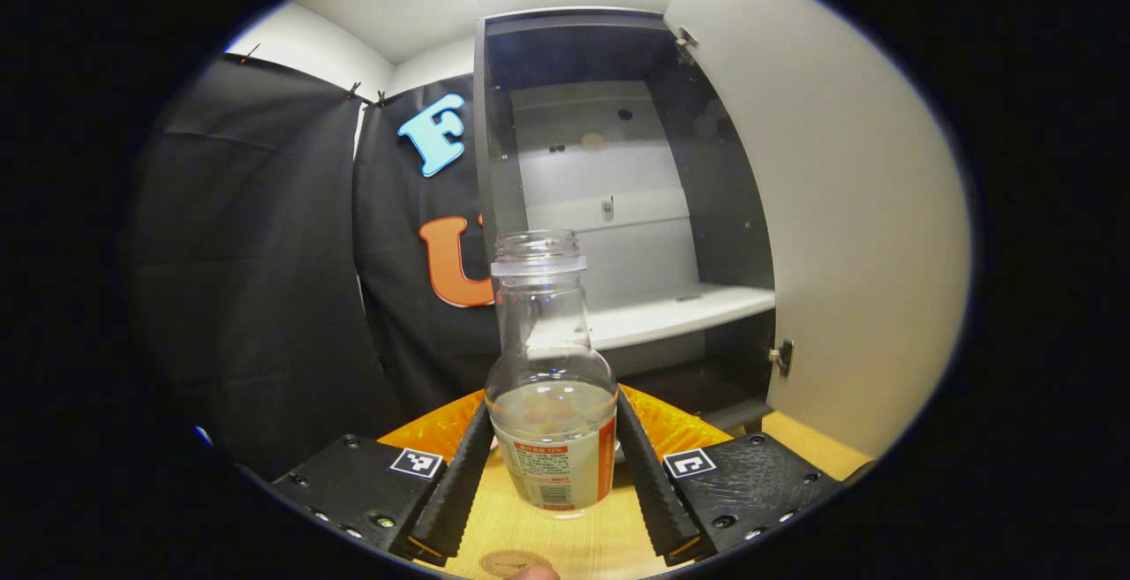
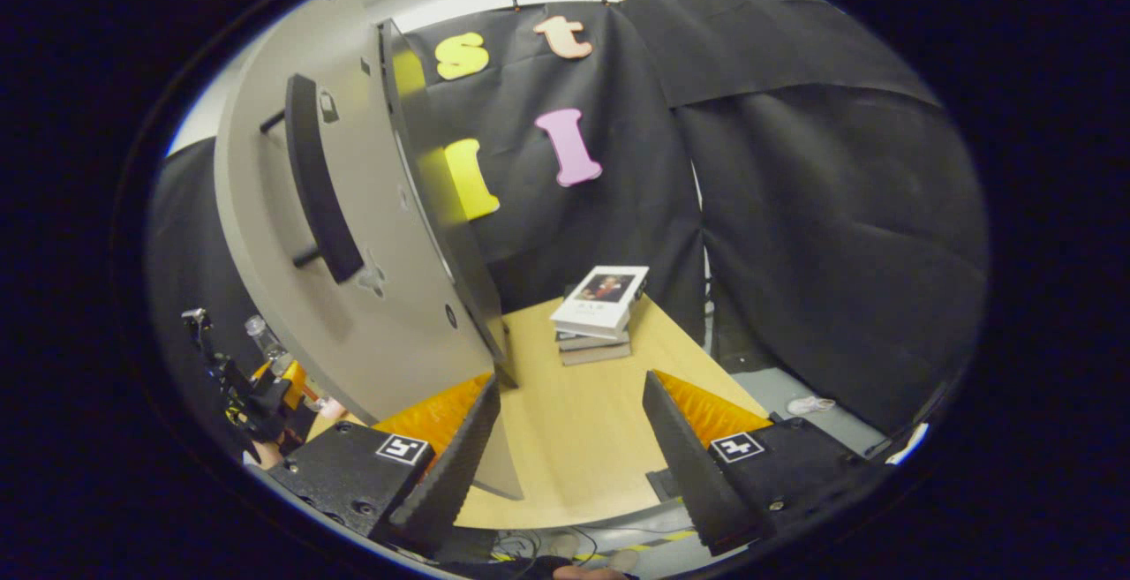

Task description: Open the cabinet door with the right hand, grasp the bottle in the cabinet with the left hand and place it on the coaster, then close the cabinet door with the right hand.

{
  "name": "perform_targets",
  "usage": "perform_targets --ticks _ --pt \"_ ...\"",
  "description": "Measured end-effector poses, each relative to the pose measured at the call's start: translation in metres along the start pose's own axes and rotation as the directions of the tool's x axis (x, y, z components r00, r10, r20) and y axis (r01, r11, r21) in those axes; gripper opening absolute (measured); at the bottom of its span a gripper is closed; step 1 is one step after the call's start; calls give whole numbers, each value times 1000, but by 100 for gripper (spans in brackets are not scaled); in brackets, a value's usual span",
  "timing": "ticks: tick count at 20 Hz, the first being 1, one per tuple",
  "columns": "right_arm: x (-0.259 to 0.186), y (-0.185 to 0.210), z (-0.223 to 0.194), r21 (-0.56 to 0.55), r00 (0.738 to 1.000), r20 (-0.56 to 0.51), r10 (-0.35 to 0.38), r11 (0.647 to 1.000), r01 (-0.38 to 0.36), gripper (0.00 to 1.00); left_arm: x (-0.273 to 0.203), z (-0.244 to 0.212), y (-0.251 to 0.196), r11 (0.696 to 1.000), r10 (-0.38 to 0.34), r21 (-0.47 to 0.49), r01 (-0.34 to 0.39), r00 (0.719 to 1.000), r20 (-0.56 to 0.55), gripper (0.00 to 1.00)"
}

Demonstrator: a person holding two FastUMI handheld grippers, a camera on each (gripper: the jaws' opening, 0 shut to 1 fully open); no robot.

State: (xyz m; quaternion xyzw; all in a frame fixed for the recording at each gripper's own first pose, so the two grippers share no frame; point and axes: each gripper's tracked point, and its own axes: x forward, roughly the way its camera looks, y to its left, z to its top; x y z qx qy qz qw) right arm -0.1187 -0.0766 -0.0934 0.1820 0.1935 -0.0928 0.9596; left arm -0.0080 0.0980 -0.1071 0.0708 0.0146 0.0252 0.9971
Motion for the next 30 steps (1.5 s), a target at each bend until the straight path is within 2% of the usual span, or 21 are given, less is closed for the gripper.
perform_targets --ticks 3,7,12,14,19,22,23,24,25,30 --pt "8 -12 -35 -46 993 -111 -50 998 45 100 -14 -51 8 999 29 -18 -29 999 -22 76" --pt "12 -19 -80 -109 970 -226 -92 992 69 100 -14 -131 36 991 125 -42 -129 989 -79 76" --pt "18 -6 -114 -154 947 -305 -102 986 56 100 -14 -208 79 945 264 -141 -296 942 -208 76" --pt "20 3 -118 -164 943 -321 -88 986 36 100 -17 -217 82 931 286 -167 -325 932 -222 76" --pt "33 20 -119 -196 939 -338 -70 981 2 100 -23 -219 69 948 280 -99 -303 940 -193 77" --pt "39 28 -121 -201 937 -344 -61 979 -11 100 -24 -223 72 943 289 -109 -314 936 -199 79" --pt "40 26 -122 -210 936 -346 -68 978 -7 100 -25 -222 74 941 291 -118 -317 936 -198 75" --pt "41 26 -124 -215 934 -349 -72 976 -5 100 -26 -221 76 940 292 -126 -319 937 -190 88" --pt "41 27 -125 -216 933 -352 -72 976 -6 100 -27 -219 79 937 297 -131 -323 937 -183 94" --pt "44 25 -127 -202 934 -352 -60 979 -13 100 -32 -208 79 938 294 -136 -320 939 -180 96"
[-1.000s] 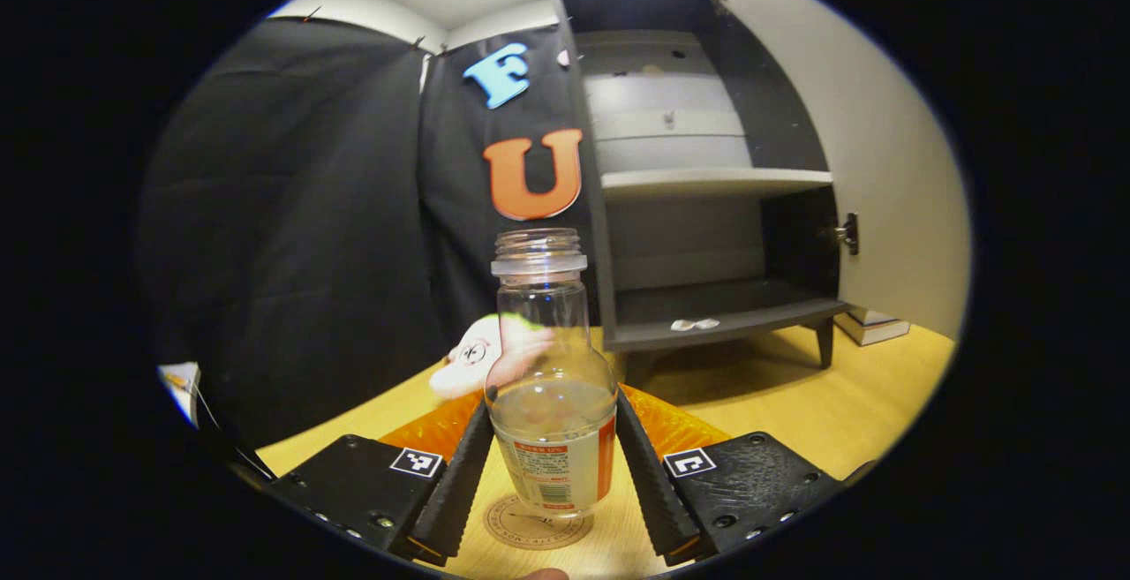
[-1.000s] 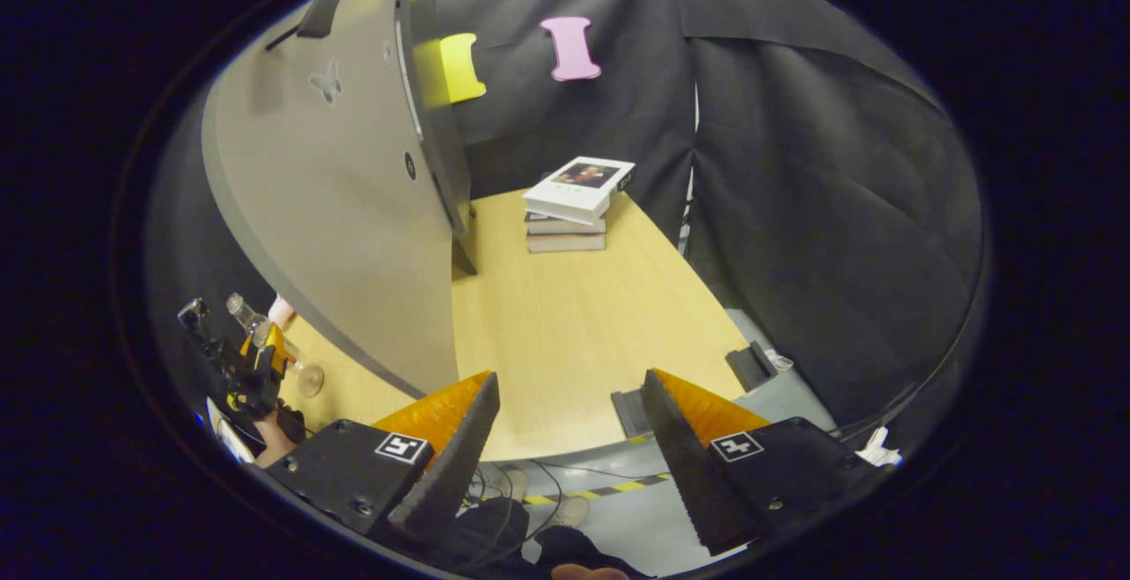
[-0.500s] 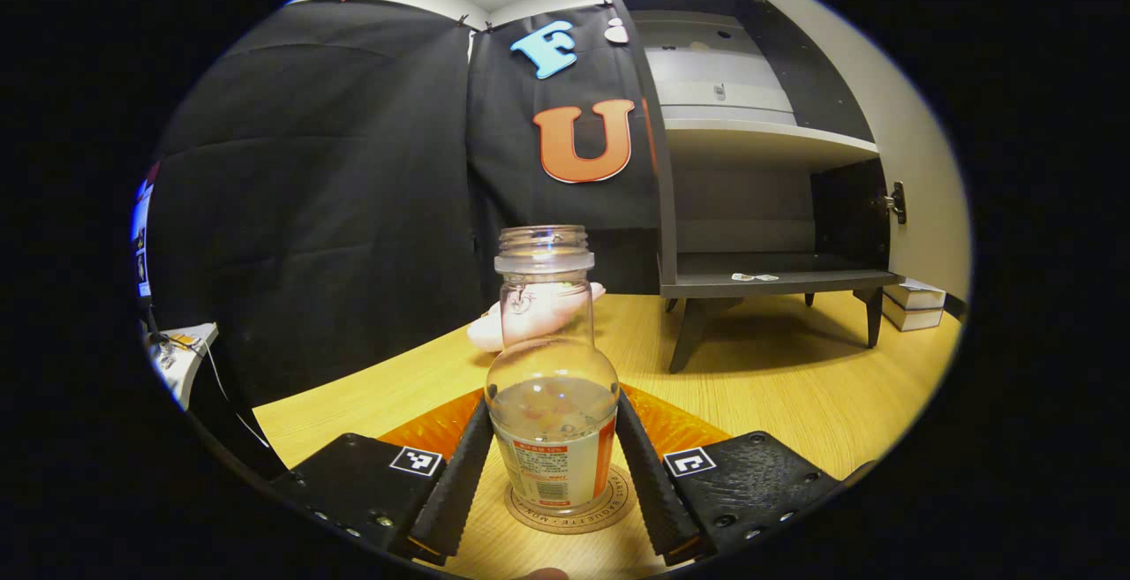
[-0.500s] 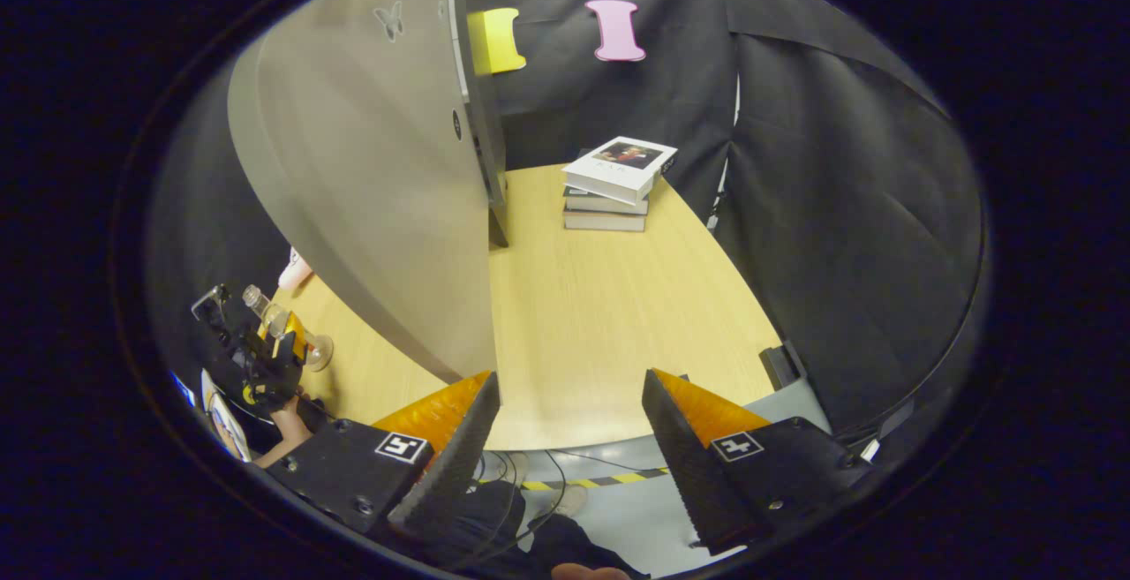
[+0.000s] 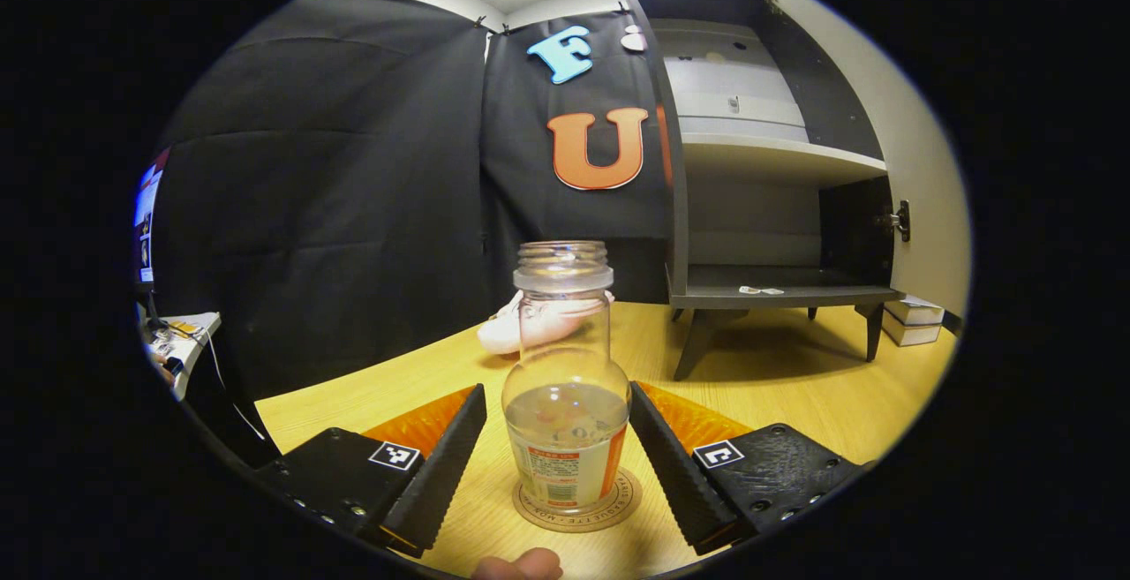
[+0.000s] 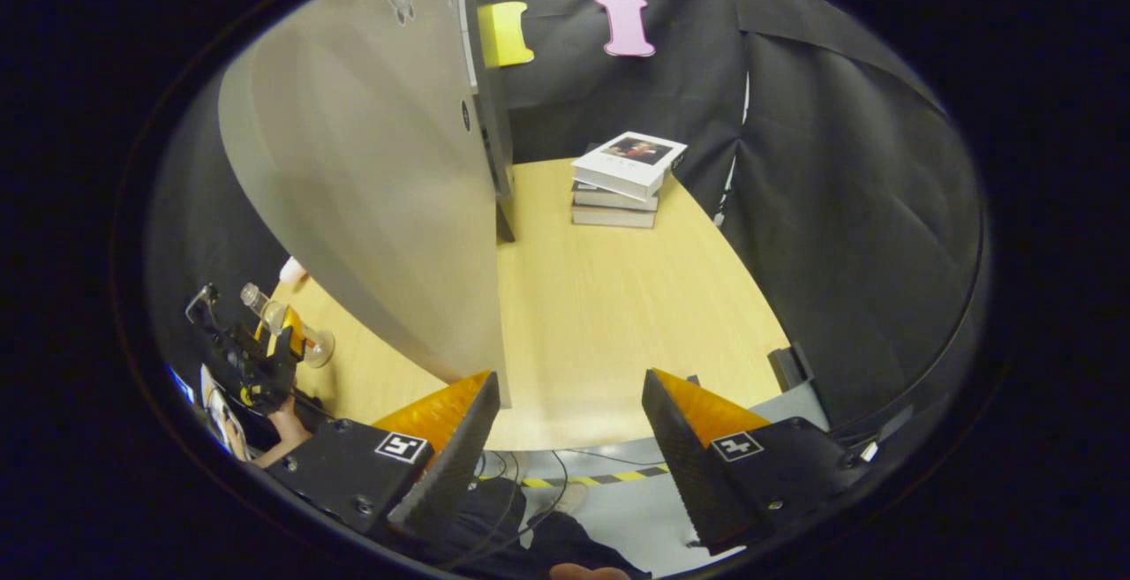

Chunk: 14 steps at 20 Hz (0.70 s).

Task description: Open the cabinet door with the right hand, grasp the bottle in the cabinet with the left hand and place it on the coaster, then close the cabinet door with the right hand.

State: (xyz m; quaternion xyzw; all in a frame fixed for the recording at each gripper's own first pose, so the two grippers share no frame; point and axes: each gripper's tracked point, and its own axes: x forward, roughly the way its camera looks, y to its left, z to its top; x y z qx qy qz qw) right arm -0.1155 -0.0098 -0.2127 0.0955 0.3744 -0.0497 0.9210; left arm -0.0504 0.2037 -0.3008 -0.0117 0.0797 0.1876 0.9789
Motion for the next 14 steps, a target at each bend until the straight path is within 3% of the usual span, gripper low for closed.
perform_targets --ticks 3,7,10,14 --pt "3 -6 3 -35 999 44 -18 999 20 100 -11 37 -1 999 -15 35 13 999 39 96" --pt "0 -25 13 -51 983 167 -83 994 92 100 -26 99 -13 989 -86 128 76 993 78 96" --pt "-17 -38 32 -70 953 285 -102 990 126 100 -46 165 -26 981 -133 155 114 984 116 96" --pt "-59 -39 89 -101 881 469 -56 988 117 100 -81 258 -69 967 -224 167 190 951 214 96"
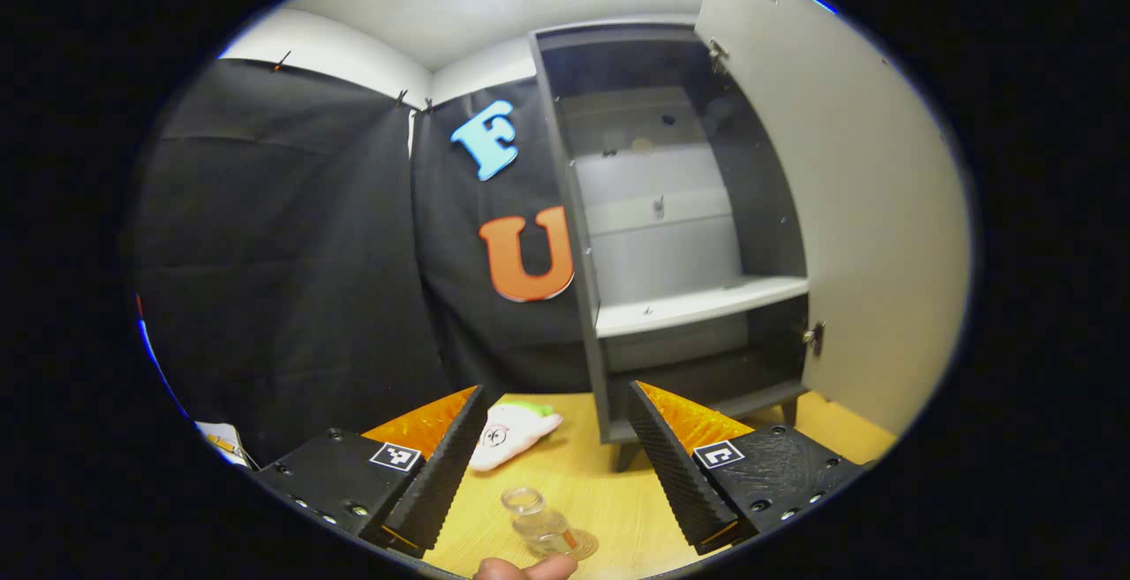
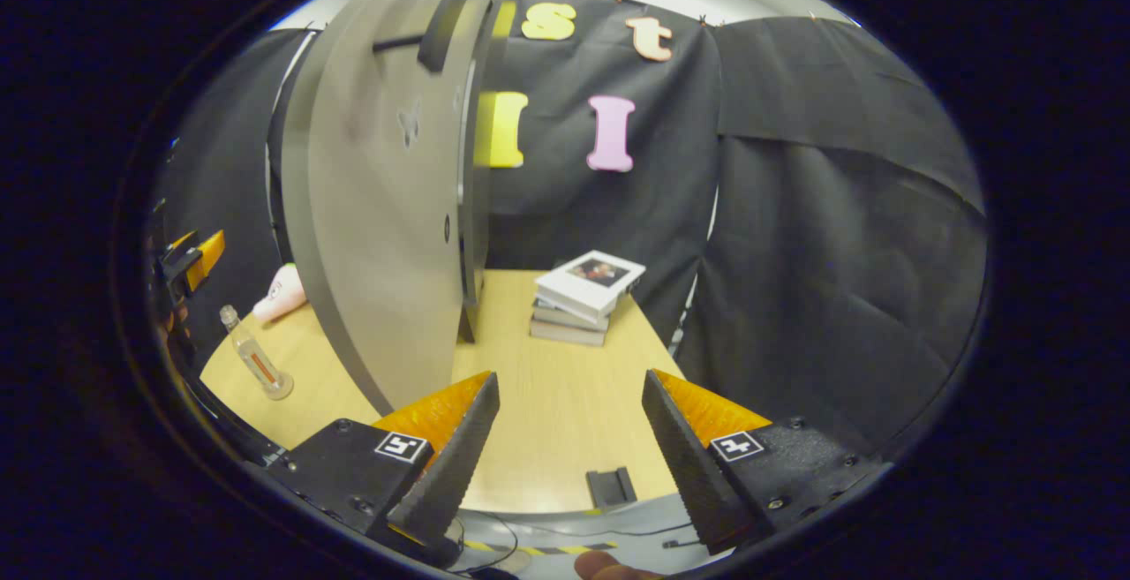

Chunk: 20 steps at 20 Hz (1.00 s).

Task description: Open the cabinet door with the right hand, grasp the bottle in the cabinet with the left hand and place it on the coaster, then close the cabinet door with the right hand.

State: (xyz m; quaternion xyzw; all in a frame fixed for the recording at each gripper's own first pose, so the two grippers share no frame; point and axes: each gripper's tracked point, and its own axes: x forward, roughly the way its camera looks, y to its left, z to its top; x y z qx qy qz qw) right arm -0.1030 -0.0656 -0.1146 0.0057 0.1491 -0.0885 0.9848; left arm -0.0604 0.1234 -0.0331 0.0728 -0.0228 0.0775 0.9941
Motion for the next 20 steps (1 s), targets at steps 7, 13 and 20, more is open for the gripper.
perform_targets --ticks 7,13,20 --pt "-32 1 132 5 951 301 68 997 -73 99 -20 29 -77 987 -160 -43 157 983 -93 96" --pt "-47 8 186 -12 903 427 38 999 -37 99 -18 41 -91 969 -247 -1 247 967 -70 96" --pt "-50 36 183 24 903 425 65 996 -83 95 7 15 -67 972 -232 2 234 967 -108 96"
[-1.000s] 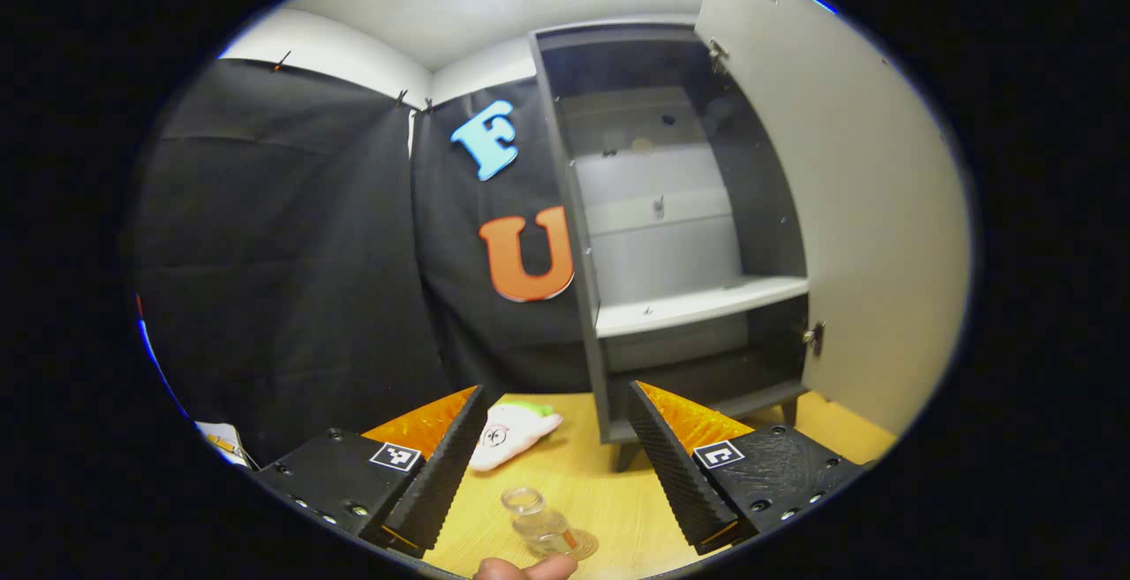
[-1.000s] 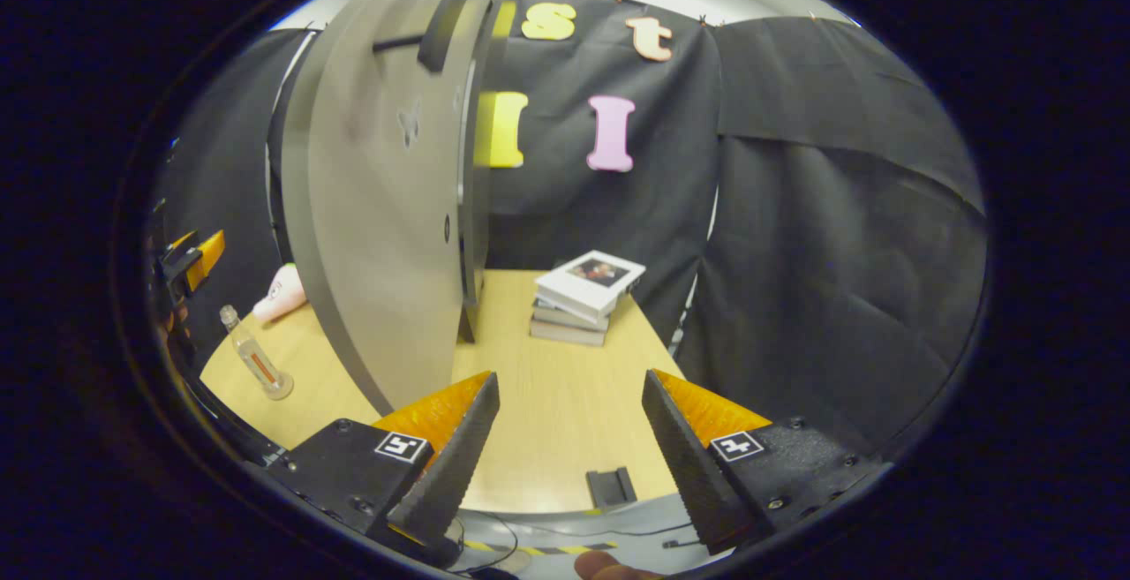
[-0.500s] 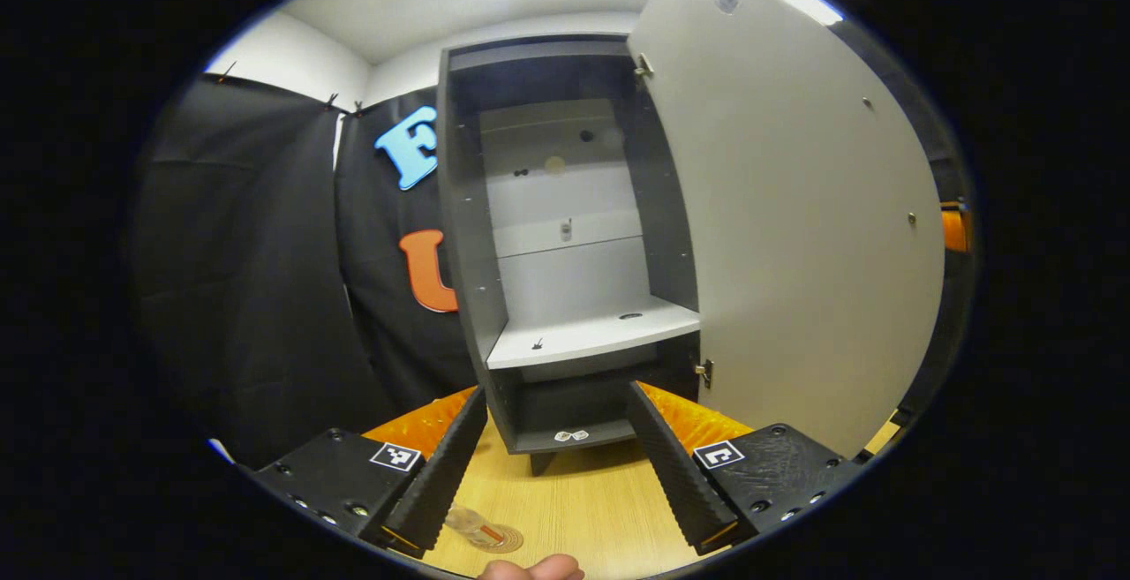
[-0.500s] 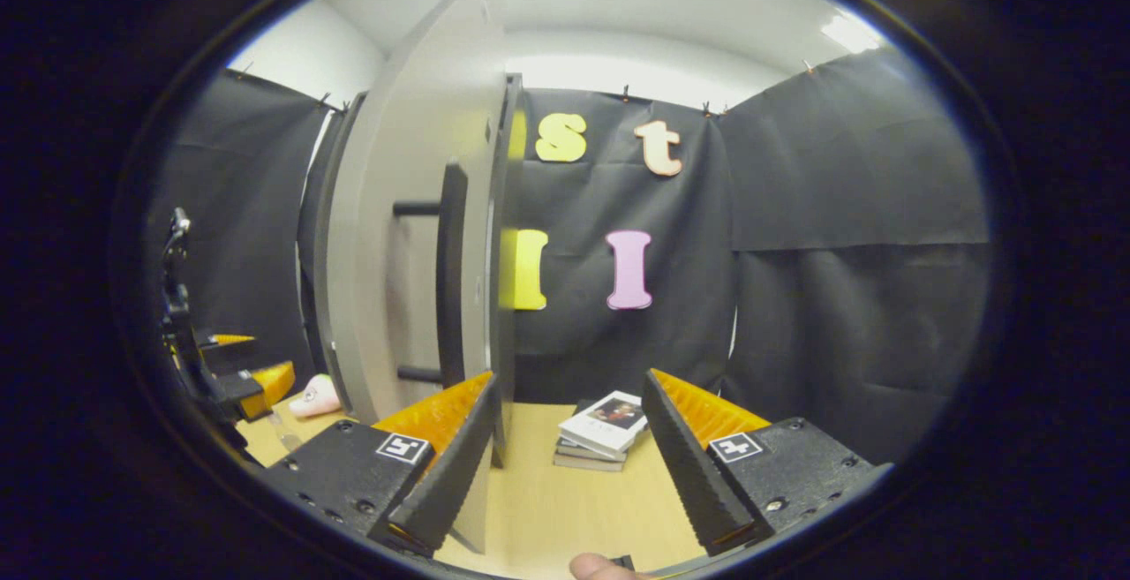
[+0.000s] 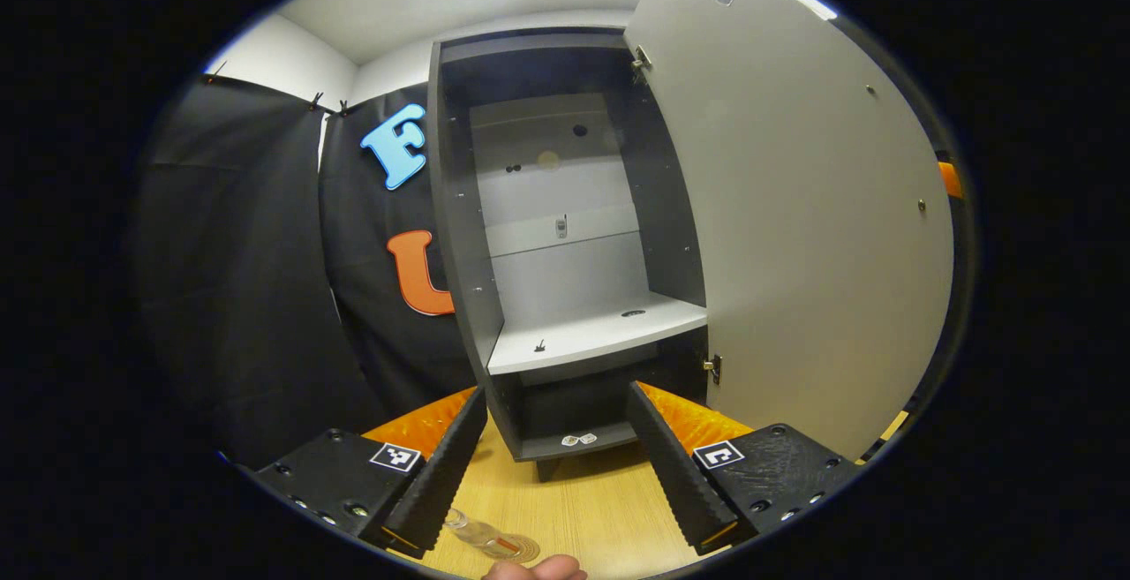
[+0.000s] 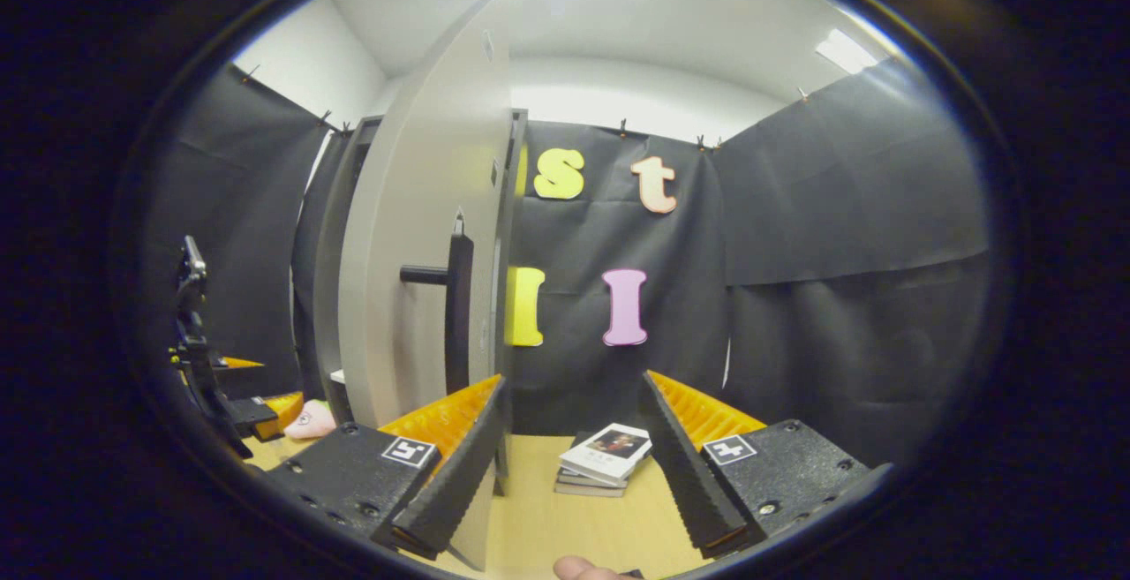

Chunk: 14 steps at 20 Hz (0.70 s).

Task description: Open the cabinet door with the right hand, grasp the bottle in the cabinet with the left hand and place it on the coaster, then close the cabinet door with the right hand.

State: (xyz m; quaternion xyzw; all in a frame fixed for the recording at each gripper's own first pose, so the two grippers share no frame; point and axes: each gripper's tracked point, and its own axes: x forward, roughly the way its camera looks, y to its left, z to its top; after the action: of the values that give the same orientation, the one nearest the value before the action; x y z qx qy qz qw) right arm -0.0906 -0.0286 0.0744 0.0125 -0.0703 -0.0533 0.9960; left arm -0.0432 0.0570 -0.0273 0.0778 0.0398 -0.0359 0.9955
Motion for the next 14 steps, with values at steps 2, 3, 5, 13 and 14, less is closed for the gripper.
perform_targets --ticks 2,3,5,13,14 --pt "2 6 1 -19 1000 -6 -3 1000 3 95 4 -7 2 1000 -3 -6 3 1000 -10 96" --pt "1 6 6 -40 1000 4 -29 999 29 95 6 -10 3 1000 -1 -7 1 1000 -13 96" --pt "4 11 22 -51 997 49 -58 997 60 96 10 -16 6 1000 -3 -9 3 1000 -21 96" --pt "8 51 19 16 999 34 22 1000 -23 95 14 -24 23 1000 6 -12 -6 1000 -16 96" --pt "8 58 18 22 999 24 40 999 -41 95 15 -26 25 1000 11 -14 -11 1000 -20 96"
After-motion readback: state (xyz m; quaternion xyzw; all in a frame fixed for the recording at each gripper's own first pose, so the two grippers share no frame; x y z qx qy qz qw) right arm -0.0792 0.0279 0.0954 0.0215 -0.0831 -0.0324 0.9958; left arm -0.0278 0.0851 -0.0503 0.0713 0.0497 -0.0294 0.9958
